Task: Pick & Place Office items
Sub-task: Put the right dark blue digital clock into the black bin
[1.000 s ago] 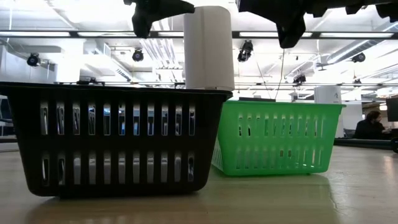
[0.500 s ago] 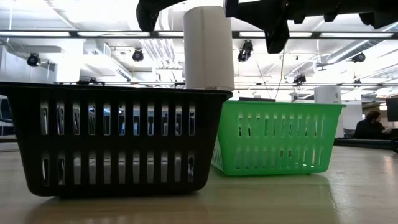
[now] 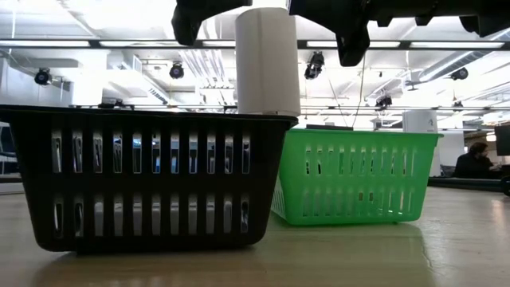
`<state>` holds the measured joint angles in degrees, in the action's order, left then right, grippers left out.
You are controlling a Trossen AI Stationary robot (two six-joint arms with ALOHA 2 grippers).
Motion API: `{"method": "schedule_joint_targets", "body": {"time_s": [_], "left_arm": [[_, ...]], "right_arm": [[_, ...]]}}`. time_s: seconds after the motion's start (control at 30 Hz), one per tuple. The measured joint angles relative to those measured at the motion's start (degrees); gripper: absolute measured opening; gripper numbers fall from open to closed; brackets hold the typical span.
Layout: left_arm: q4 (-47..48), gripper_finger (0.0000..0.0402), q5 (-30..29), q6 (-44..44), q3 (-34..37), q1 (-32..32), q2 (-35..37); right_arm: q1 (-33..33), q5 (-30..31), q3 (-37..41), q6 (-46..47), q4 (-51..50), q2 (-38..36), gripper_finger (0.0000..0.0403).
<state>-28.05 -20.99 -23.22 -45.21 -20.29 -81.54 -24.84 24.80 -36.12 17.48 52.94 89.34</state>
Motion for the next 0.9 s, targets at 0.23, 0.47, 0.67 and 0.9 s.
{"method": "schedule_joint_targets", "body": {"time_s": [0.23,0.47,0.67,0.9], "left_arm": [[0.83,0.03,-0.02,-0.85,0.02,0.53,0.0],[0.69,0.0305,-0.11,-0.83,0.02,1.36,0.0],[0.18,0.0305,-0.17,-0.83,0.02,1.49,0.0],[-1.65,0.0305,-0.12,-0.81,0.0,1.49,-0.46]], "right_arm": [[0.0,0.02,0.0,0.67,0.03,0.0,0.014],[0.02,0.04,0.0,1.44,0.03,0.0,0.014],[0.74,-1.06,-0.63,1.85,-0.07,0.0,0.014],[2.12,-4.31,-7.13,0.42,-5.45,1.56,0.014]]}}
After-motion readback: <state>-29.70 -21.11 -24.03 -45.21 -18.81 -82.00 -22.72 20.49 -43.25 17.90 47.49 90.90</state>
